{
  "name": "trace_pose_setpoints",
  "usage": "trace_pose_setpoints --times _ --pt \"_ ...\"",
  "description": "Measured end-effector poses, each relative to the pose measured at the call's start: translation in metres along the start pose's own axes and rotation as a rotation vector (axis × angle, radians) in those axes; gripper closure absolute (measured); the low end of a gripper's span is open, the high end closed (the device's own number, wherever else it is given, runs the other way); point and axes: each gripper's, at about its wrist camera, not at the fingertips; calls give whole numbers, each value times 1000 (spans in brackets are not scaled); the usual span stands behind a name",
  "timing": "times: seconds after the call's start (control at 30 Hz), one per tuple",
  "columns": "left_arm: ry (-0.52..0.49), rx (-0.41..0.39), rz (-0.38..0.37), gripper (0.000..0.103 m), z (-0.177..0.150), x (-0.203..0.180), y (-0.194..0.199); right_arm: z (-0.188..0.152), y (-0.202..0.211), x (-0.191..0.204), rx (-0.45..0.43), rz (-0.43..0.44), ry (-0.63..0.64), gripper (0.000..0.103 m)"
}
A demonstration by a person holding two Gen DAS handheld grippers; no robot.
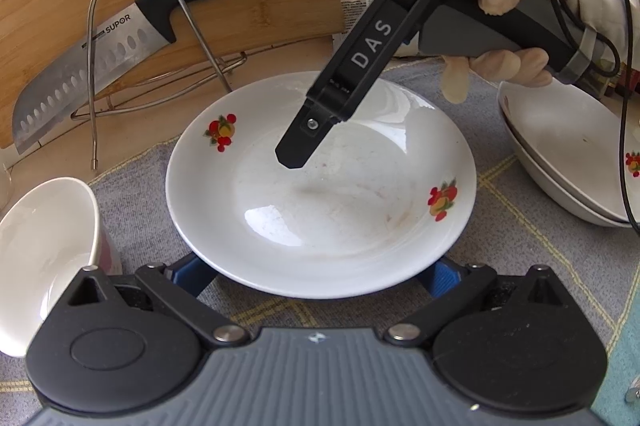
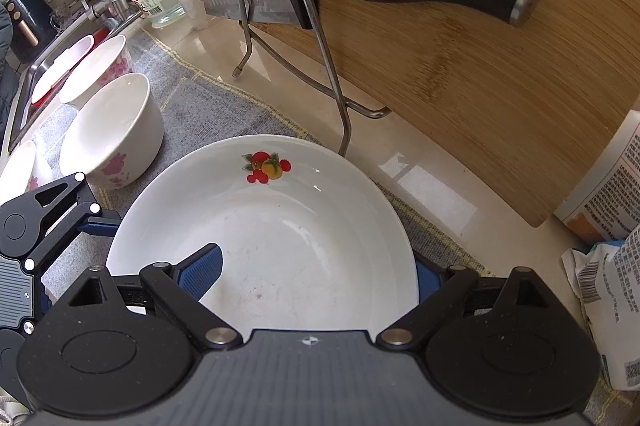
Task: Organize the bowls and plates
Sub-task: 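Lift the flower-print plate off the towel with the right gripper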
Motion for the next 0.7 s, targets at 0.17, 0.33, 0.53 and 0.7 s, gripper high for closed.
trace_pose_setpoints --times 0.17,0.33,0.53,0.7 --pt "0 3 2 1 0 -1 0 0 1 0 7 7 -10 6" --pt "-2 3 2 1 1 -3 0 -2 2 2 9 7 -9 6" --pt "-4 -2 4 1 1 -5 2 -4 7 2 5 4 -12 6" --pt "-1 -6 4 1 0 -6 4 -6 12 6 4 1 -3 6"
Point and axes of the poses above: each gripper's, at about its wrist camera, not at the fingertips, and y roughly against the way its jaws point, x to its left, z to its top, and after that the axes turned 11 degrees about -z, right-handed
